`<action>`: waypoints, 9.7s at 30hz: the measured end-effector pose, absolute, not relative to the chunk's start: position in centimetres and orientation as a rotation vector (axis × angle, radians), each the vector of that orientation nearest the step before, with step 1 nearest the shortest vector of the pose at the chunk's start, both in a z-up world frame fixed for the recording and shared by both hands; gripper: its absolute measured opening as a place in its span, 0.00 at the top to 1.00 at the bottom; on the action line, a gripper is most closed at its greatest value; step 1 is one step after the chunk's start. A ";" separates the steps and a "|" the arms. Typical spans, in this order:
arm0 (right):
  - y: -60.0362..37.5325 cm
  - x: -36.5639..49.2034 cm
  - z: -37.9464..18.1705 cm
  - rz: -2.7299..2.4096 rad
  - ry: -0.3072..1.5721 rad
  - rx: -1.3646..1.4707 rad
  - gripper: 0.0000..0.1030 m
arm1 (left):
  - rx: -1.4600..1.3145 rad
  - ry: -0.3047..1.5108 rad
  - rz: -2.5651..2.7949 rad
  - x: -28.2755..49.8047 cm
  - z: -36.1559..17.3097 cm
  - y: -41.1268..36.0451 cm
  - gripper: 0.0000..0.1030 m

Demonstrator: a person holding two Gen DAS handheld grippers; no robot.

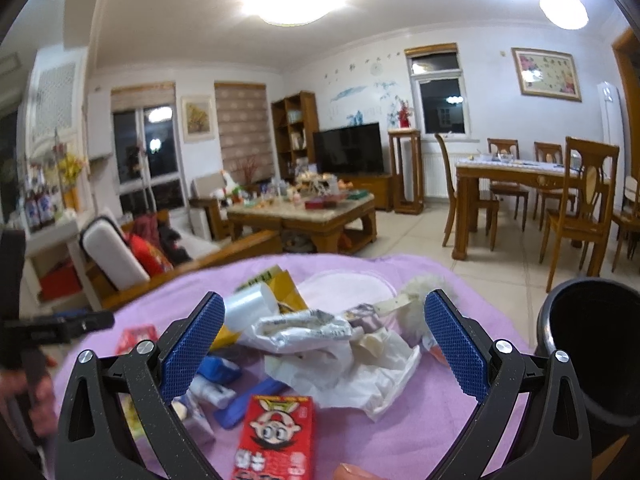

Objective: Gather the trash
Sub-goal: 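Grasp the red milk carton with the left tool while the right tool grasps the white wrapper, then carry both items over the black bin and open both tools to drop them, then grasp the clear plastic tray with the left tool while the right tool grasps the plush toy, then move both items over the black bin and release them from both tools, then grasp the beige snack bag with the left tool while the right tool grasps the yellow bag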

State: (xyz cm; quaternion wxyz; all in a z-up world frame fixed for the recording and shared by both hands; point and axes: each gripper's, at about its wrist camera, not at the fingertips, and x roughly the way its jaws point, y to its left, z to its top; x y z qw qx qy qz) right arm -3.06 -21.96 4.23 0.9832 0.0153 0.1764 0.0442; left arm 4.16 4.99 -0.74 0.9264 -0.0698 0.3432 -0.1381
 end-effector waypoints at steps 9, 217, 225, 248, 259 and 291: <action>-22.8 -1.5 2.9 0.145 0.526 -0.009 0.04 | -0.141 0.929 -0.480 7.9 -2.4 4.3 0.05; -56.8 -10.2 6.1 -0.105 0.535 0.448 0.63 | -0.034 0.853 -0.956 6.9 1.2 -31.5 0.77; -61.9 -11.6 1.2 -0.131 0.576 0.513 0.63 | 0.023 0.948 -0.975 6.8 -3.2 -38.4 0.77; -59.7 -9.8 -0.3 -0.134 0.603 0.540 0.42 | 0.155 0.941 -0.887 4.4 -4.5 -41.2 0.25; -54.8 -8.2 3.0 -0.133 0.585 0.471 0.30 | 0.093 0.814 -0.892 2.6 0.6 -32.6 0.18; -17.1 19.4 1.2 0.338 0.985 0.423 0.46 | 0.175 0.891 -0.558 16.0 -4.3 -1.2 0.49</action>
